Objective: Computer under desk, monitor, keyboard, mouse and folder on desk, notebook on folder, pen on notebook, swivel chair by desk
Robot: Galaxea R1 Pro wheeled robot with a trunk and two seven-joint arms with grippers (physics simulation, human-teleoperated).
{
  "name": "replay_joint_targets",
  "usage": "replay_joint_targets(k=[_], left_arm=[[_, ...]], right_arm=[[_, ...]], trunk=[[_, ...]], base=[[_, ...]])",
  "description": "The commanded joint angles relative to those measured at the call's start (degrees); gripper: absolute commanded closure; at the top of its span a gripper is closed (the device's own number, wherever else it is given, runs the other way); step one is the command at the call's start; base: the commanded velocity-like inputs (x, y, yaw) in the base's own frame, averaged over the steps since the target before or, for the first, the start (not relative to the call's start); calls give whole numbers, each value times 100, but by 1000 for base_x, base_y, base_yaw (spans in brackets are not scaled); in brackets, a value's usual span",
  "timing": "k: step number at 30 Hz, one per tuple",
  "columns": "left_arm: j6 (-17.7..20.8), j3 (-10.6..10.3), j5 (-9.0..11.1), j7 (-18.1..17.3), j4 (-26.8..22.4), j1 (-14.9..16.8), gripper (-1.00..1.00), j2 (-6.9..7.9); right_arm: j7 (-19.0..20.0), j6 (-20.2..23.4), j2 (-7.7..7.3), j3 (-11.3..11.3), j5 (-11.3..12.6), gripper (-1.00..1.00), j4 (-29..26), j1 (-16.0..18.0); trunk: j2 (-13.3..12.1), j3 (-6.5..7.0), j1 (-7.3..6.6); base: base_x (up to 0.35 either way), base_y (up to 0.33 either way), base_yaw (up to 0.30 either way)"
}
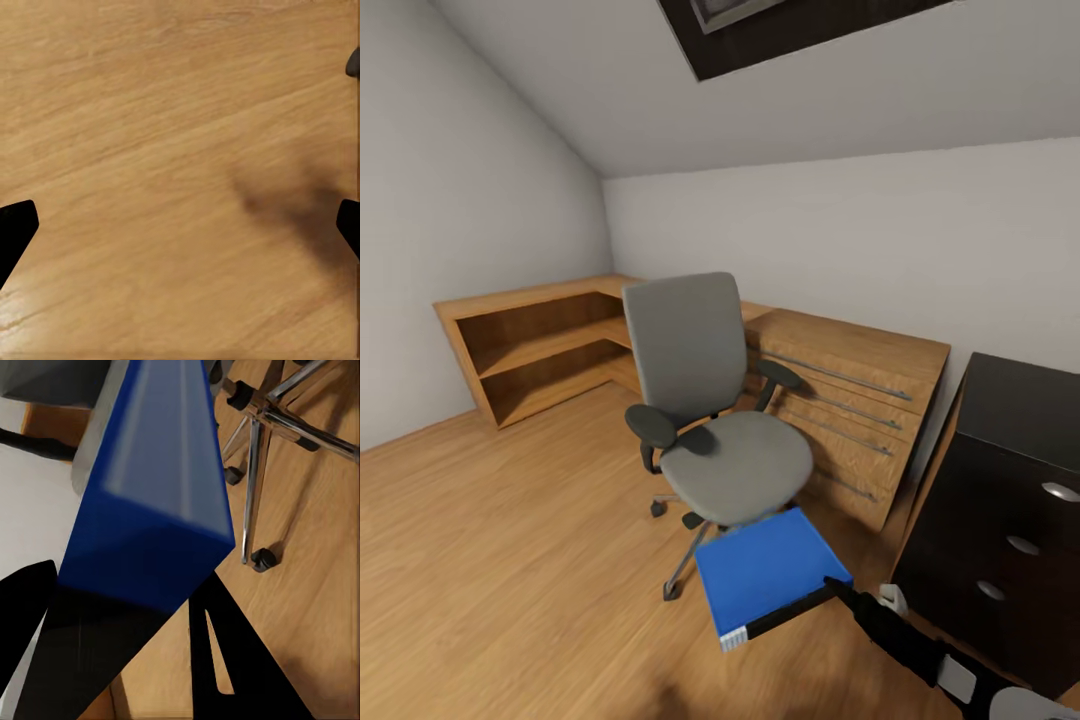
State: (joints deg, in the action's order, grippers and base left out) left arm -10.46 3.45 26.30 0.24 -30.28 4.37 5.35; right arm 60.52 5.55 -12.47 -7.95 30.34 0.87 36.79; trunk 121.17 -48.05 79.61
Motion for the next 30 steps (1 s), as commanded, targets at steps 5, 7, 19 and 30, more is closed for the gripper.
replay_joint_targets(k=[5, 7, 19, 30], left_arm=[[-14, -13, 57, -4, 28, 2, -100, -64], [-16, -16, 54, -5, 59, 2, -100, -78], [-18, -20, 51, -7, 100, 2, -100, -112], [-18, -20, 51, -7, 125, 2, -100, -114]], right_arm=[[2, -3, -9, -67, -4, 100, 9, -135], [-6, -11, -10, -67, -3, 100, 9, -149], [-11, -27, -17, -67, -6, 100, 10, -171], [9, -44, -10, -67, -10, 100, 10, -172]], trunk=[[-200, 85, -112], [-280, 121, -155], [-761, 337, -419], [-1202, 534, -661]], base=[[0, 0, 0], [0, 0, 0], [0, 0, 0], [0, 0, 0]])
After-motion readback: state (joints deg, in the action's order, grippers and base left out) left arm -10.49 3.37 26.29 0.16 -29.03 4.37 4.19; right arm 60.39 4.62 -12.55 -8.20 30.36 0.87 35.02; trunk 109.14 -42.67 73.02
